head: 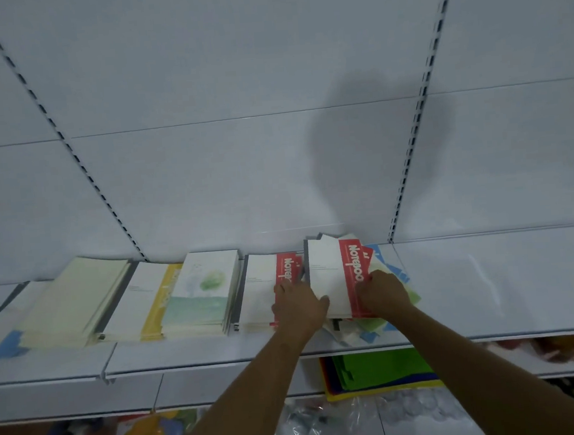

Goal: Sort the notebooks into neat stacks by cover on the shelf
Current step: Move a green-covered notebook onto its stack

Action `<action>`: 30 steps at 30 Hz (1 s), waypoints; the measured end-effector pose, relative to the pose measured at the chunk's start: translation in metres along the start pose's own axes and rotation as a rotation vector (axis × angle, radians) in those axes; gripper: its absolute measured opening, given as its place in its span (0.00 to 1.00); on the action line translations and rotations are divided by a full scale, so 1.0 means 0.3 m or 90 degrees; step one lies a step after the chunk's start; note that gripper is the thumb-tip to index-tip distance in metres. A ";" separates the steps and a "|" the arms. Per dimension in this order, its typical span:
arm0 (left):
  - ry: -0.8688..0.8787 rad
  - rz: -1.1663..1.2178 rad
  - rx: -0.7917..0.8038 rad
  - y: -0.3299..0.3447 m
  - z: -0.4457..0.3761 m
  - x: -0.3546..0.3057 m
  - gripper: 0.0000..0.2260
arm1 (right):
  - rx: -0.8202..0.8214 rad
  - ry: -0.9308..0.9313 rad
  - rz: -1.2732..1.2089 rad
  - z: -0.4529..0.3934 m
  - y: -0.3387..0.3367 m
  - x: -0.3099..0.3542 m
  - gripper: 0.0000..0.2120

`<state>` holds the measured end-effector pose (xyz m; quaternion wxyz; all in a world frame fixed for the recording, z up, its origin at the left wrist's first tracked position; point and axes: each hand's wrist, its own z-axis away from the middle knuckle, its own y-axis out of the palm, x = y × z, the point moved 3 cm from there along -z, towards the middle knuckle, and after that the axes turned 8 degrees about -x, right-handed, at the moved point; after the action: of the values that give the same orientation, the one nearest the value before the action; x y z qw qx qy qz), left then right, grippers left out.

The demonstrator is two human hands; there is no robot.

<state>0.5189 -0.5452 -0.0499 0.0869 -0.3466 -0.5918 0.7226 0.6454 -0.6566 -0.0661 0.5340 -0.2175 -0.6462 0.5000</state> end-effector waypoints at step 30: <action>-0.073 0.423 0.025 -0.019 0.012 -0.045 0.16 | -0.022 0.031 -0.339 -0.017 -0.059 0.011 0.11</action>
<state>0.5253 -0.5536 -0.0391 -0.1802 -0.4774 -0.4366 0.7410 0.6536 -0.6591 -0.0493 0.6580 -0.0609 -0.6763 0.3255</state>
